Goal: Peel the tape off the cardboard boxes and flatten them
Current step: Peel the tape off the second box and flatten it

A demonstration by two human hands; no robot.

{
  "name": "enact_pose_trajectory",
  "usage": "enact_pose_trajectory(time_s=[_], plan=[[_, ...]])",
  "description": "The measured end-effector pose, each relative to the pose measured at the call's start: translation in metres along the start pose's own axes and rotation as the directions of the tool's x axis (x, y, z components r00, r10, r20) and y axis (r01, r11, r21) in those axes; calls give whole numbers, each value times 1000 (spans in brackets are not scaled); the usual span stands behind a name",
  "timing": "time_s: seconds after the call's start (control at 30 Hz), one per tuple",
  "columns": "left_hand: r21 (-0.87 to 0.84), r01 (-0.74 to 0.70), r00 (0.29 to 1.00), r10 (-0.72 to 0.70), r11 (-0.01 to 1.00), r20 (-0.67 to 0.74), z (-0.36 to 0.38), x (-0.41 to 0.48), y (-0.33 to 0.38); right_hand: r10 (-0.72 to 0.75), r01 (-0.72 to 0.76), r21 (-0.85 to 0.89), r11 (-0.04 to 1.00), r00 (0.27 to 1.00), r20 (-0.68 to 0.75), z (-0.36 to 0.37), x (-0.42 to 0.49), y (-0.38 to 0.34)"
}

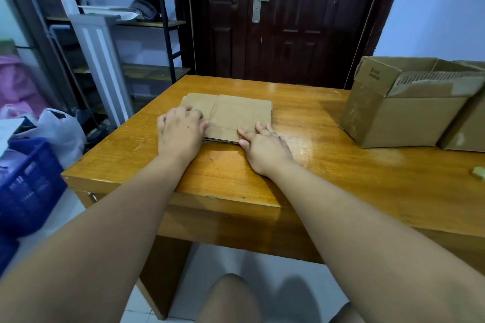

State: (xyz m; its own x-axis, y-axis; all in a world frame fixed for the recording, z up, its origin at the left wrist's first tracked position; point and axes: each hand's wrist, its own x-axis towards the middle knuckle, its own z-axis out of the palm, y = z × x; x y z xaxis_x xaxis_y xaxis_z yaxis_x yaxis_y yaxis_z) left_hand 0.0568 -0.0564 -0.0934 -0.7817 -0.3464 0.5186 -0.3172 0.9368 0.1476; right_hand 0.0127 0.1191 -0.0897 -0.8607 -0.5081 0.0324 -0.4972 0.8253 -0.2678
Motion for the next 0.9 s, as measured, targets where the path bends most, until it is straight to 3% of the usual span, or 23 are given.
enact_pose_trajectory(time_s=[0.07, 0.13, 0.43, 0.6, 0.77, 0.9], plan=[[-115, -188, 978, 197, 975, 68, 0, -2, 5, -11, 11, 47, 999, 1000, -17, 2, -1, 2], [-202, -252, 939, 290, 946, 184, 1, -3, 6, -16, 22, 98, 995, 998, -55, 2, -3, 2], [-162, -220, 951, 249, 962, 185, 5, -1, 4, -65, 115, 136, 984, 944, -324, 4, -11, 2], [-65, -245, 958, 252, 967, 141, -2, -7, 8, 53, 110, 302, 947, 872, -487, 0, -24, 2], [152, -357, 934, 349, 921, 82, -14, -15, 27, 42, 106, 254, 961, 856, -516, -10, -44, 15], [115, -326, 944, 317, 938, 94, -20, -21, 60, 93, 38, 243, 969, 857, -507, -23, -56, 31]])
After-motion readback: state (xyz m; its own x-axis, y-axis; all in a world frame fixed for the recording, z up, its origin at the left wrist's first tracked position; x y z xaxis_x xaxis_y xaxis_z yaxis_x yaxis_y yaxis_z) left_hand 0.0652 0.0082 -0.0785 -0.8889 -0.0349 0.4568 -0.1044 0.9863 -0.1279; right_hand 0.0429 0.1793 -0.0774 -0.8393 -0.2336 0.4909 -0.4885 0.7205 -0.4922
